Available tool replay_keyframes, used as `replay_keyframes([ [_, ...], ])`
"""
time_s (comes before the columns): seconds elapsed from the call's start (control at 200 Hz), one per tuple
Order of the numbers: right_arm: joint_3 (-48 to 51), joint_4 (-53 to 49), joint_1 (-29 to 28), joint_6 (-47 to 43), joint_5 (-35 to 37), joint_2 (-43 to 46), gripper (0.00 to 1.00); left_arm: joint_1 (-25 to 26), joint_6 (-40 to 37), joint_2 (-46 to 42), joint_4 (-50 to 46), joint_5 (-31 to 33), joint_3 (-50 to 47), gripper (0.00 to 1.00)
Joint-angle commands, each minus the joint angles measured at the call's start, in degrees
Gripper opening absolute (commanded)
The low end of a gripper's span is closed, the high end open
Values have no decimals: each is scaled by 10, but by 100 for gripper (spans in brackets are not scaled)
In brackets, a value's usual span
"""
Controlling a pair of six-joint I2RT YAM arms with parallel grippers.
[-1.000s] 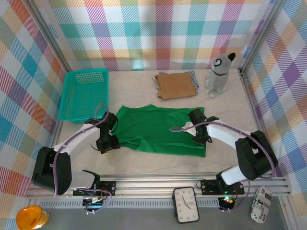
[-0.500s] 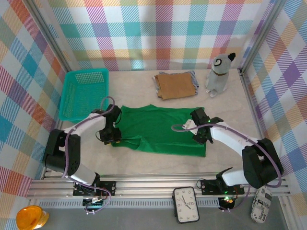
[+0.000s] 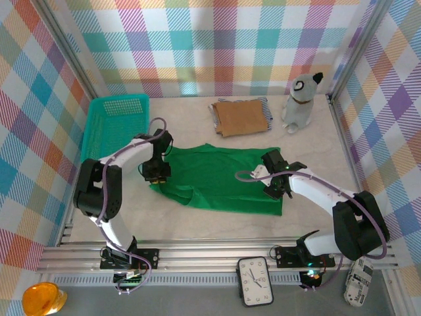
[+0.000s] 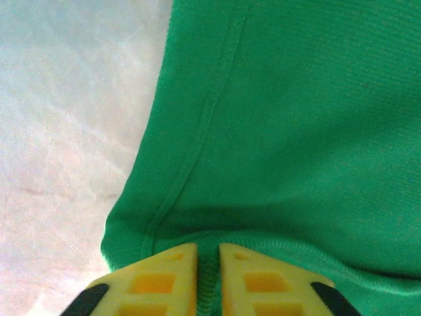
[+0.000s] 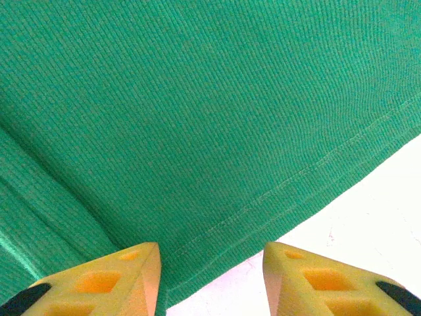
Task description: Fold and stack the tank tops
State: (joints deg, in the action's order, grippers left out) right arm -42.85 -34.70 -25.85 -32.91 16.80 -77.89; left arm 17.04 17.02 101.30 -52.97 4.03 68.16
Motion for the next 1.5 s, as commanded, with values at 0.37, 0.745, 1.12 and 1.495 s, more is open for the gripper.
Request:
replay_keyframes([
  [0.37,9,4,4,24,-17,36,47,-11,-37,115,-32,81,62,7],
  [0.745,-74,57,108,153,-162,9,66,-6,-34,41,-102,52,142,34],
  [1.12,-246,21,207,201,-262,-197,64,32,-20,126,-47,-65,293,43],
  [1.495,-355,-31,243,266,-282,-331,59,62,-23,315,-21,-136,499,44],
])
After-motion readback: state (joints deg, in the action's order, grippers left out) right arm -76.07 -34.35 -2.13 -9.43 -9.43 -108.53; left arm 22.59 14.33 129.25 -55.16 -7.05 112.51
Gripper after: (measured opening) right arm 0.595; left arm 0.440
